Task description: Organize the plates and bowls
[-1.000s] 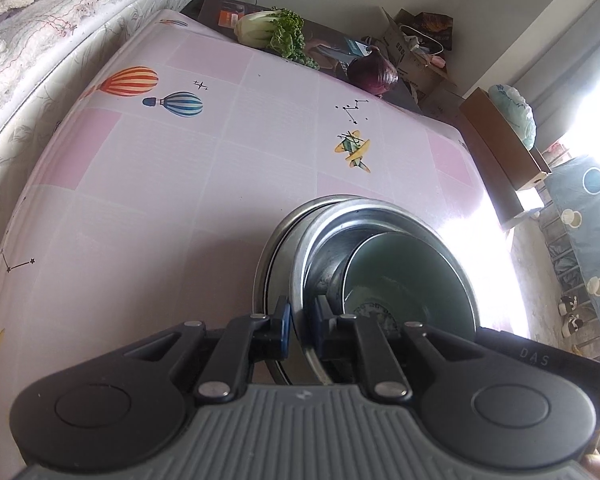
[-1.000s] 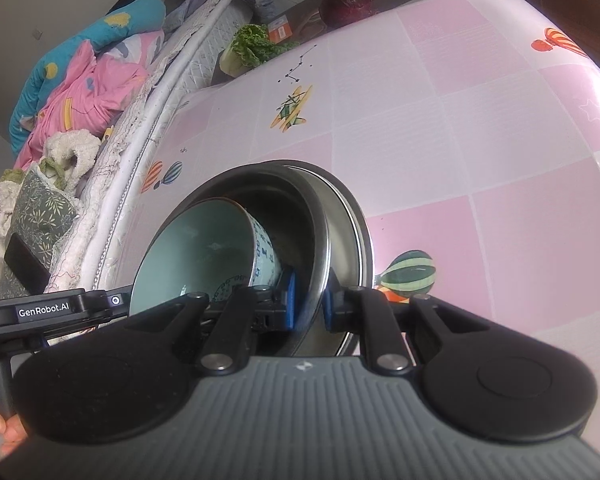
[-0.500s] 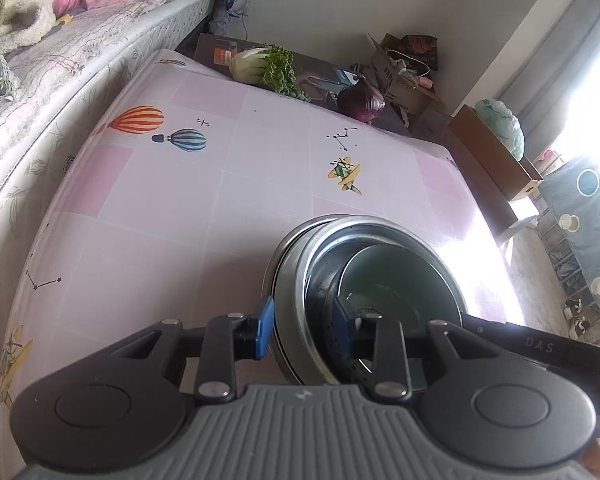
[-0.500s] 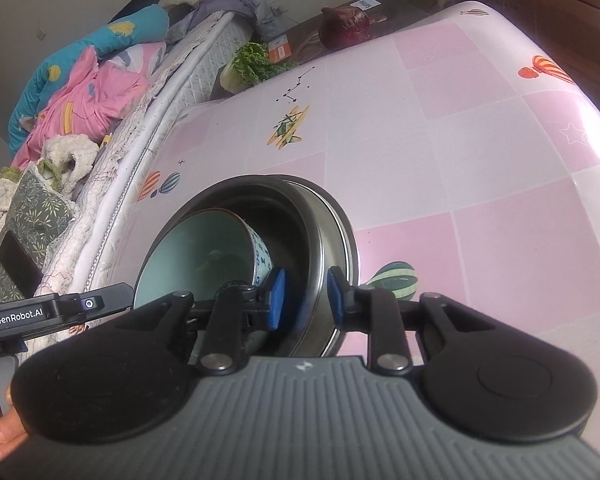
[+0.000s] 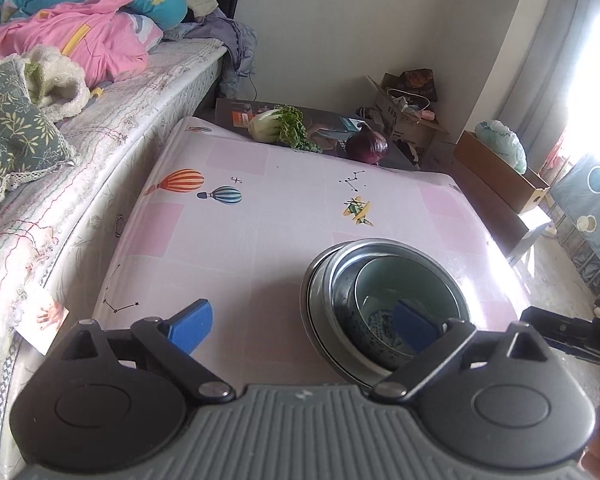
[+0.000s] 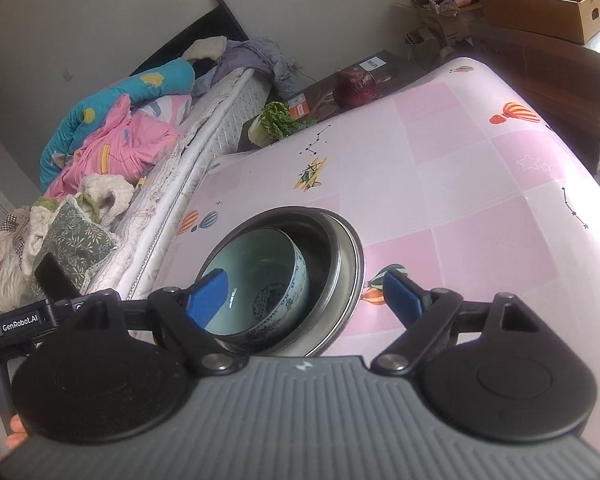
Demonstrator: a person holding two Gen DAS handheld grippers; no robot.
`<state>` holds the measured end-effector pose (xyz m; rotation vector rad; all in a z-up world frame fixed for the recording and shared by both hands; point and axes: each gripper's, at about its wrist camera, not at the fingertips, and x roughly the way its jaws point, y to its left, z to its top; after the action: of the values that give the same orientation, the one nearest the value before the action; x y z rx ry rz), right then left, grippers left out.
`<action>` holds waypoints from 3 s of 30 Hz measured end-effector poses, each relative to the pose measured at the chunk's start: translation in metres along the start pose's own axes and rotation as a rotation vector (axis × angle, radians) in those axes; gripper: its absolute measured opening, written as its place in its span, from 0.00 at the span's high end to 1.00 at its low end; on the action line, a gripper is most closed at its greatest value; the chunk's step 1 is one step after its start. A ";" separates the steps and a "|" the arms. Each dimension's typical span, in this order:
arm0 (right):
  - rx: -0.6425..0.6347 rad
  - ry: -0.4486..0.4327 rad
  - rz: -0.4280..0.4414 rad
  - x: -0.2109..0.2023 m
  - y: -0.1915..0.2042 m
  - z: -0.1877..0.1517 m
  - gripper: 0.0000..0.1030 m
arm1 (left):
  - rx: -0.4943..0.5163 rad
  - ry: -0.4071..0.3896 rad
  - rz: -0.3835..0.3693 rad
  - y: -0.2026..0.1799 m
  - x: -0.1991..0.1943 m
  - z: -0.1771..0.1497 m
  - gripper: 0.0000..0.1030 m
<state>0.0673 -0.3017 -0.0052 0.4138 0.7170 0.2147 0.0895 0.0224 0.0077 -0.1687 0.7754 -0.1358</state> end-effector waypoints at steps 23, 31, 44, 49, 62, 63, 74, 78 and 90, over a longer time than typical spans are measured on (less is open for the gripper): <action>-0.310 -0.093 -0.207 -0.058 0.045 -0.034 0.01 | 0.101 -0.068 0.246 -0.023 -0.031 -0.017 0.00; -0.322 -0.063 -0.241 -0.057 0.055 -0.039 0.01 | 0.112 -0.042 0.246 -0.028 -0.032 -0.026 0.00; -0.295 0.065 -0.250 -0.029 0.064 -0.038 0.01 | 0.056 0.058 0.207 -0.019 -0.018 -0.030 0.00; -0.305 0.097 -0.260 -0.016 0.068 -0.040 0.01 | 0.065 0.078 0.217 -0.022 -0.013 -0.030 0.00; -0.256 0.129 -0.254 -0.002 0.060 -0.035 0.01 | 0.064 0.103 0.210 -0.021 -0.005 -0.031 0.00; -0.255 0.131 -0.255 -0.001 0.060 -0.035 0.01 | 0.064 0.104 0.208 -0.021 -0.004 -0.031 0.00; -0.261 0.139 -0.257 0.002 0.060 -0.034 0.01 | 0.068 0.113 0.197 -0.022 -0.002 -0.031 0.00; -0.262 0.139 -0.257 0.002 0.060 -0.034 0.01 | 0.069 0.115 0.195 -0.022 -0.002 -0.031 0.00; -0.272 0.140 -0.264 0.004 0.063 -0.033 0.01 | 0.069 0.125 0.182 -0.022 -0.004 -0.032 0.00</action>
<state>0.0446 -0.2342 -0.0029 0.0424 0.8591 0.0898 0.0624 -0.0018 -0.0079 -0.0242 0.9056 -0.0002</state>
